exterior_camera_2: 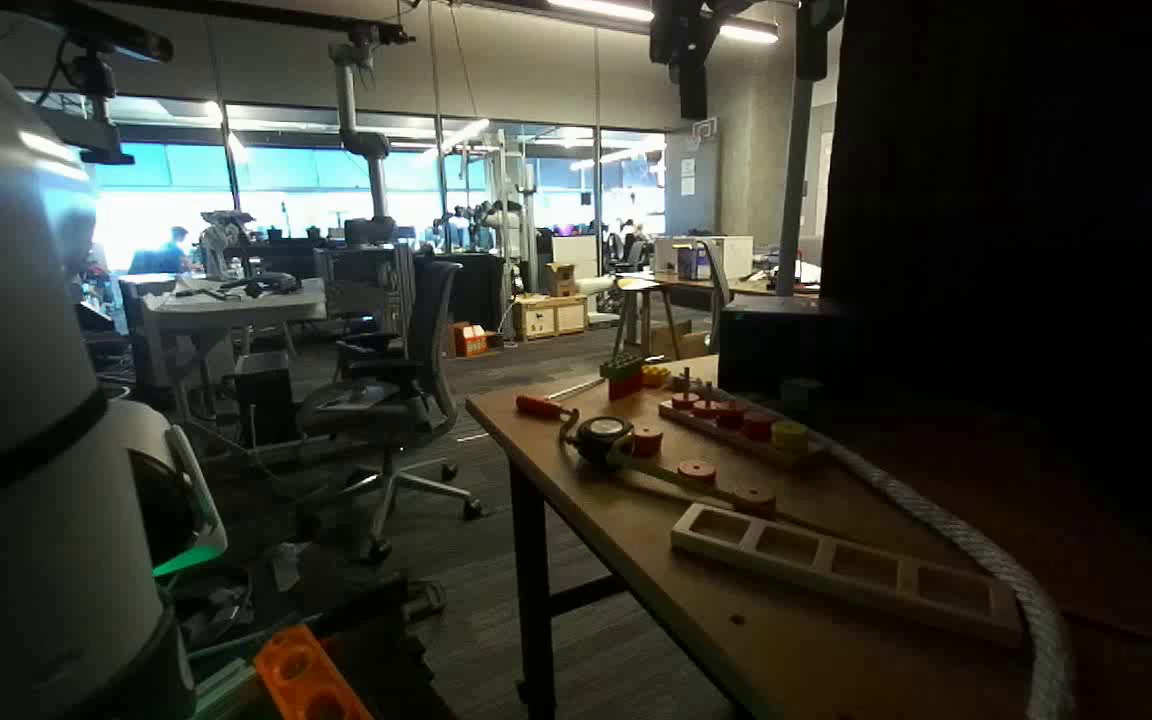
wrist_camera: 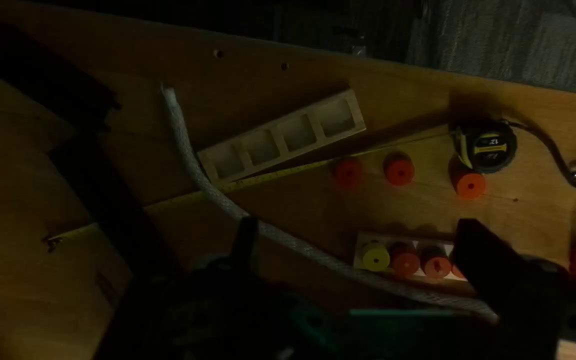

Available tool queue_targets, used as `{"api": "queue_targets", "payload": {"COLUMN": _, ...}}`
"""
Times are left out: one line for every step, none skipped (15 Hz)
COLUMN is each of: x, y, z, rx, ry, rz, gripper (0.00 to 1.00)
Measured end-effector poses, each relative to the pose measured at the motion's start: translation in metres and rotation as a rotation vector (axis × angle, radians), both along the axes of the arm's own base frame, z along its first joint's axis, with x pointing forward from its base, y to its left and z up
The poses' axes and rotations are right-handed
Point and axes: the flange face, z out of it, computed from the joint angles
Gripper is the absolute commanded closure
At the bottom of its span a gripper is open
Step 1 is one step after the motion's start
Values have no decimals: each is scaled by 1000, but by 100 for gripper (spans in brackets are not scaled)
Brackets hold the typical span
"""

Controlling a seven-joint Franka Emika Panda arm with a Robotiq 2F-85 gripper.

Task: Move the yellow square block to the right

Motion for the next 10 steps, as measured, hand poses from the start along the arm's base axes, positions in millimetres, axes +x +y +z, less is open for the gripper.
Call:
{"api": "queue_targets", "payload": {"x": 0, "y": 0, "z": 2, "rx": -1, "ry": -4, "rz": 0, "gripper": 0}}
{"api": "queue_targets", "payload": {"x": 1, "y": 0, "z": 4, "rx": -1, "ry": -9, "rz": 0, "gripper": 0}}
{"api": "queue_targets", "payload": {"x": 1, "y": 0, "z": 6, "rx": -2, "ry": -13, "rz": 0, "gripper": 0}}
{"api": "queue_targets", "payload": {"x": 1, "y": 0, "z": 7, "rx": -2, "ry": -15, "rz": 0, "gripper": 0}}
{"api": "queue_targets", "payload": {"x": 1, "y": 0, "z": 7, "rx": -2, "ry": -15, "rz": 0, "gripper": 0}}
{"api": "queue_targets", "payload": {"x": 1, "y": 0, "z": 7, "rx": -2, "ry": -15, "rz": 0, "gripper": 0}}
{"api": "queue_targets", "payload": {"x": 1, "y": 0, "z": 7, "rx": -2, "ry": -14, "rz": 0, "gripper": 0}}
{"api": "queue_targets", "payload": {"x": 1, "y": 0, "z": 7, "rx": -2, "ry": -15, "rz": 0, "gripper": 0}}
{"api": "queue_targets", "payload": {"x": 1, "y": 0, "z": 6, "rx": -2, "ry": -12, "rz": 0, "gripper": 0}}
{"api": "queue_targets", "payload": {"x": 1, "y": 0, "z": 4, "rx": -1, "ry": -8, "rz": 0, "gripper": 0}}
